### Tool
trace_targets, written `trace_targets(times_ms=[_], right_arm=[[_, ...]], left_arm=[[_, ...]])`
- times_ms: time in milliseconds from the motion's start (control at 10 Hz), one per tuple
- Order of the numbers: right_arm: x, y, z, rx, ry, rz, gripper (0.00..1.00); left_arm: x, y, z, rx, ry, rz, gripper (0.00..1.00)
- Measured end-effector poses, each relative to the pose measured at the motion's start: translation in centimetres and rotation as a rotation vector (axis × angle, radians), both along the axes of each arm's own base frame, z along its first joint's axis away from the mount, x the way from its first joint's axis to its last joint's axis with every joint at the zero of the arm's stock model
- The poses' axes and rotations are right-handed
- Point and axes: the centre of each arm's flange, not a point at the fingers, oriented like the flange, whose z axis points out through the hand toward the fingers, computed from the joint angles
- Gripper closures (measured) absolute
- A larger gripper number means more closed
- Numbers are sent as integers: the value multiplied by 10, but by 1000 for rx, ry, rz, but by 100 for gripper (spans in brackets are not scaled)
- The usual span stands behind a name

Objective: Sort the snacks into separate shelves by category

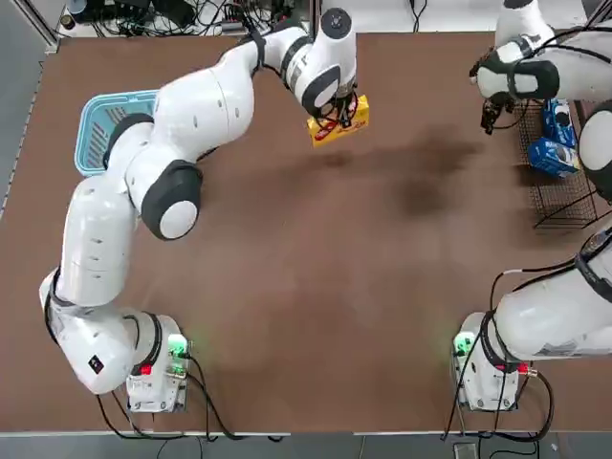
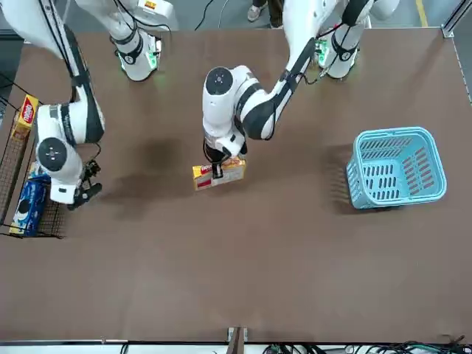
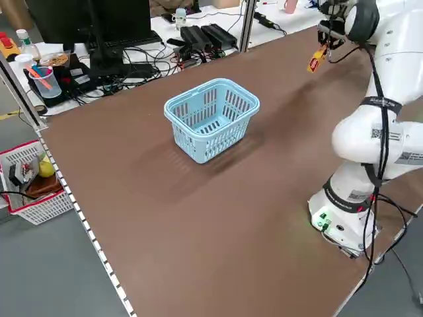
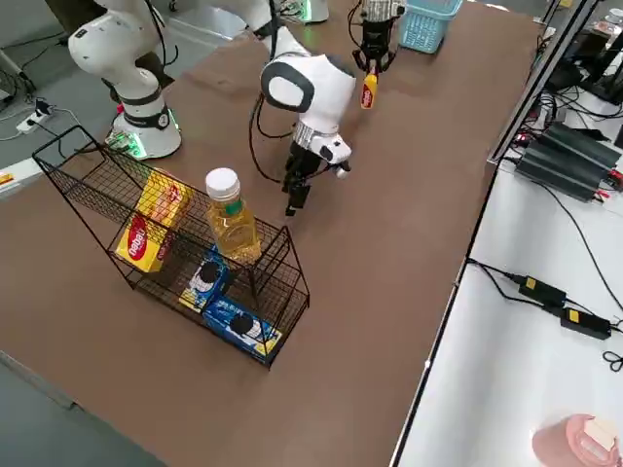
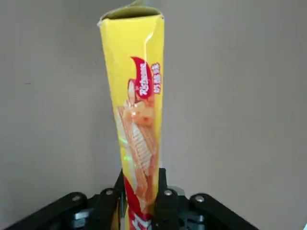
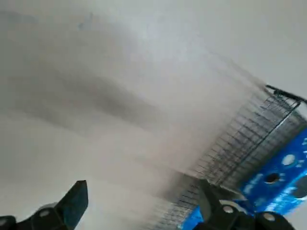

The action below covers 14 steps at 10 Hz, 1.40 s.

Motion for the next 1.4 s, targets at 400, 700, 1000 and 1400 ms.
trace_targets(times_ms=[400,700,1000,1400], right_arm=[[22,0,31,65,-125,-265,0],[31,3,44,111,-169,-376,0],[40,5,56,248,-192,-497,0],[58,-6,85,277,-255,-522,0]], left_arm=[[-29,-34,-54,-8,-58,-100,74],[-27,-32,-78,-2,-51,-101,74],[-25,-33,-90,-16,-61,-105,73],[-19,-35,-77,-38,-87,-122,16]])
